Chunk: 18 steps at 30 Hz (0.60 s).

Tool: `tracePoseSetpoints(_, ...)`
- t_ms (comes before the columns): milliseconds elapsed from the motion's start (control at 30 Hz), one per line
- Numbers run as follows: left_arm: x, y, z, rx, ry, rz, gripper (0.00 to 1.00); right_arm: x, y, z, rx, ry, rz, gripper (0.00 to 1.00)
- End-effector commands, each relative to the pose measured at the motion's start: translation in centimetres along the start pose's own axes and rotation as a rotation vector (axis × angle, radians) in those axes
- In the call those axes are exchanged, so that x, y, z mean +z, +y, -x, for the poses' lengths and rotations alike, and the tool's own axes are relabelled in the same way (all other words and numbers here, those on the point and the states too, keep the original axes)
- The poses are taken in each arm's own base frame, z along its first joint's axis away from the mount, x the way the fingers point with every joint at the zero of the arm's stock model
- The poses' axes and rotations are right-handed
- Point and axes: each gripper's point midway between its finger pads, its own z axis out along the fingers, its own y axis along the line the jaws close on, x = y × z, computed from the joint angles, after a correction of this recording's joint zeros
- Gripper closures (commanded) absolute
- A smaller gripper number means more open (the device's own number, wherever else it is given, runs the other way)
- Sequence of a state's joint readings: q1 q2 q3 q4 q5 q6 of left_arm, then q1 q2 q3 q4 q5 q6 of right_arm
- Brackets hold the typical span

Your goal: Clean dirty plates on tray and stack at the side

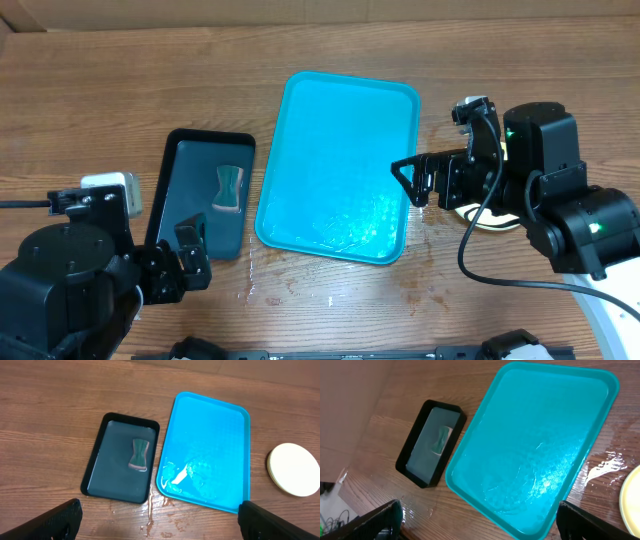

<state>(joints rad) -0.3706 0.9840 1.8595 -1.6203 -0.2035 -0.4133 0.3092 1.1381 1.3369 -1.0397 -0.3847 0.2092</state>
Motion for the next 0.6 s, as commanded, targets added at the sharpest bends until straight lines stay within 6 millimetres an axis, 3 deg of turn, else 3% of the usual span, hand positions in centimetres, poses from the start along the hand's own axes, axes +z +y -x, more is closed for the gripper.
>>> tracePoseSetpoints(0,-0.1,0.3,0.1,-0.017,-0.008,0.014,0.0,-0.3,0.3,0.3,-0.011,-0.015,0.003,0.0)
tracePoseSetpoints(200,-0.1,0.3,0.1,-0.017,-0.008,0.015,0.0,-0.7,0.5,0.4,-0.016,-0.027,0.006,0.01)
tracePoseSetpoints(333,-0.1,0.3,0.1,-0.017,-0.008,0.014,0.0,-2.0,1.0,0.2,-0.032,-0.063,0.017,0.0)
tracePoseSetpoints(567,-0.1,0.3,0.1,-0.017,-0.008,0.015,0.0,-3.9,0.9,-2.8,-0.051,-0.102,0.025,0.0)
